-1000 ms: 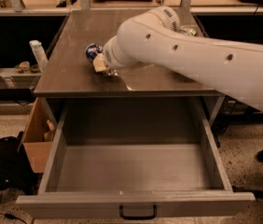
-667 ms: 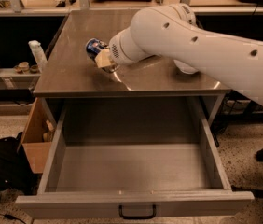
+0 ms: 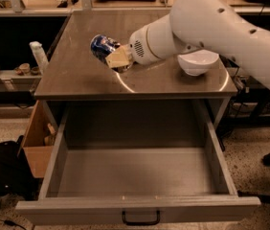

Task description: Place pepsi can into top drawer

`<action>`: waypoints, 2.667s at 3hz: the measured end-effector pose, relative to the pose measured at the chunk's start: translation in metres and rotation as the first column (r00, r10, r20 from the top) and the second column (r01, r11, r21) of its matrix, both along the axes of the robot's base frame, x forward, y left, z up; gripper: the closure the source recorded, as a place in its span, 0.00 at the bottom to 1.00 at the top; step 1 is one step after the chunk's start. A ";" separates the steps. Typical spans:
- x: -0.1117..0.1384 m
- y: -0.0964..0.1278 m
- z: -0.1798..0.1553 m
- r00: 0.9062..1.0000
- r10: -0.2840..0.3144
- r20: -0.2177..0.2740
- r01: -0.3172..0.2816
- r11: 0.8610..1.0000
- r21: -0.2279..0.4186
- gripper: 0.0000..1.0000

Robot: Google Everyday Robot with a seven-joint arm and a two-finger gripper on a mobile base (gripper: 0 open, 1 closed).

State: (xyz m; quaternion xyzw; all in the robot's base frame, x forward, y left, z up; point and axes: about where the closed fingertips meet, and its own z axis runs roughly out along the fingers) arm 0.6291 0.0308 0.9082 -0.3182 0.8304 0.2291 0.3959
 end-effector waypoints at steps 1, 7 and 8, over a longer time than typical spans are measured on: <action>-0.029 -0.012 0.009 0.997 0.064 0.043 -0.063 0.998 -0.010 1.00; -0.144 -0.074 -0.042 0.981 -0.165 0.104 0.158 0.985 0.071 1.00; -0.146 -0.079 -0.053 0.973 -0.199 0.119 0.192 0.979 0.068 1.00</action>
Offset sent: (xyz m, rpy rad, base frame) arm -0.1124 -0.0531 0.0078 0.0086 -0.1084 0.0249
